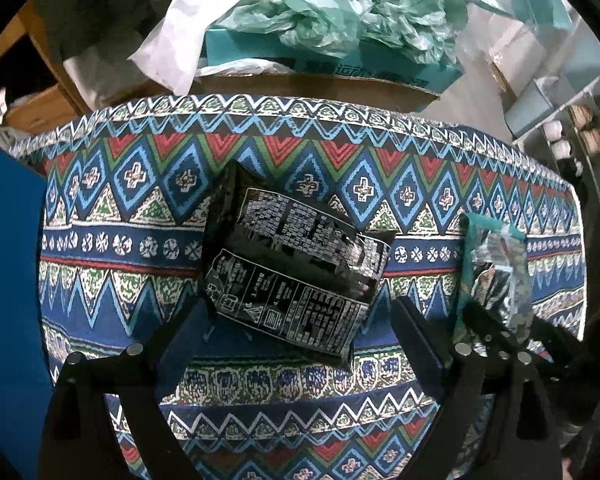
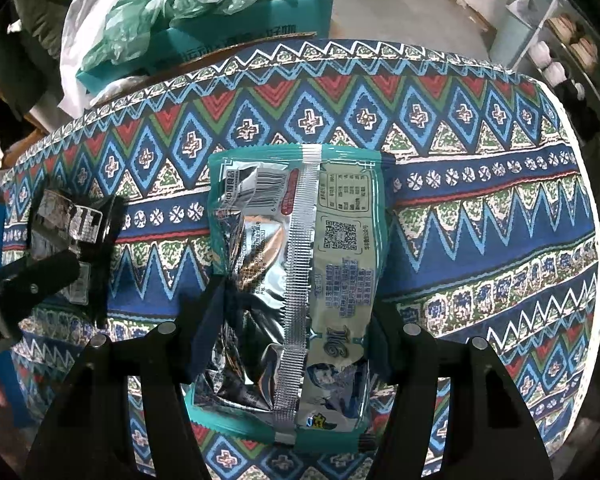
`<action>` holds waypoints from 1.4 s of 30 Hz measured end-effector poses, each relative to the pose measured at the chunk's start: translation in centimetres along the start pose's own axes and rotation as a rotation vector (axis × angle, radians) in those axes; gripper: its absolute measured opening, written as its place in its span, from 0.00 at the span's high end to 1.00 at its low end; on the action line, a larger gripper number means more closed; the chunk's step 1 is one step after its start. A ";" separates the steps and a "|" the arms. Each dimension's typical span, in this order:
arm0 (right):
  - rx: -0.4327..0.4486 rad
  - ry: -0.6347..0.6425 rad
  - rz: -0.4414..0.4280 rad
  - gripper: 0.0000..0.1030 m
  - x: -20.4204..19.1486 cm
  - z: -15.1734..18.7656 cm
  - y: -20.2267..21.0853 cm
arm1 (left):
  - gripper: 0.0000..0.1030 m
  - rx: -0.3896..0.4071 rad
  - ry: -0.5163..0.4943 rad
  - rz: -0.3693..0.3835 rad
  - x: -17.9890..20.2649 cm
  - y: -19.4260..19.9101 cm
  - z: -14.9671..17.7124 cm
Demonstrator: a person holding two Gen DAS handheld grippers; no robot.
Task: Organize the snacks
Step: 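Lift and carry the teal bag and black bag over the cardboard box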
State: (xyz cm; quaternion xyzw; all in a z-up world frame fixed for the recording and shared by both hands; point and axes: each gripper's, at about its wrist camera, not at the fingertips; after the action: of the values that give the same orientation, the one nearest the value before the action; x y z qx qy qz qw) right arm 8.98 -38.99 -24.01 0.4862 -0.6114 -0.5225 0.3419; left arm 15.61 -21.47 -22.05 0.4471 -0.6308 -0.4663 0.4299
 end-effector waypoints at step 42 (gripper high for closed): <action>0.104 0.109 -0.038 0.39 -4.4 2.5 8.9 | 0.30 0.232 -0.173 -0.083 -0.5 7.8 4.4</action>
State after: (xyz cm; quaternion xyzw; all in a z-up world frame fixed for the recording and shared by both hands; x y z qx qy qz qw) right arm 5.89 -34.18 -15.55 0.5424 -0.6088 -0.4694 0.3390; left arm 10.19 -18.80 -15.39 0.4777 -0.6962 -0.4441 0.2999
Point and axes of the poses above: each gripper's, at about its wrist camera, not at the fingertips, and y roughly against the way its jaws point, x to its right, z to its underside, and after that the axes turned 2 degrees about -x, right-handed
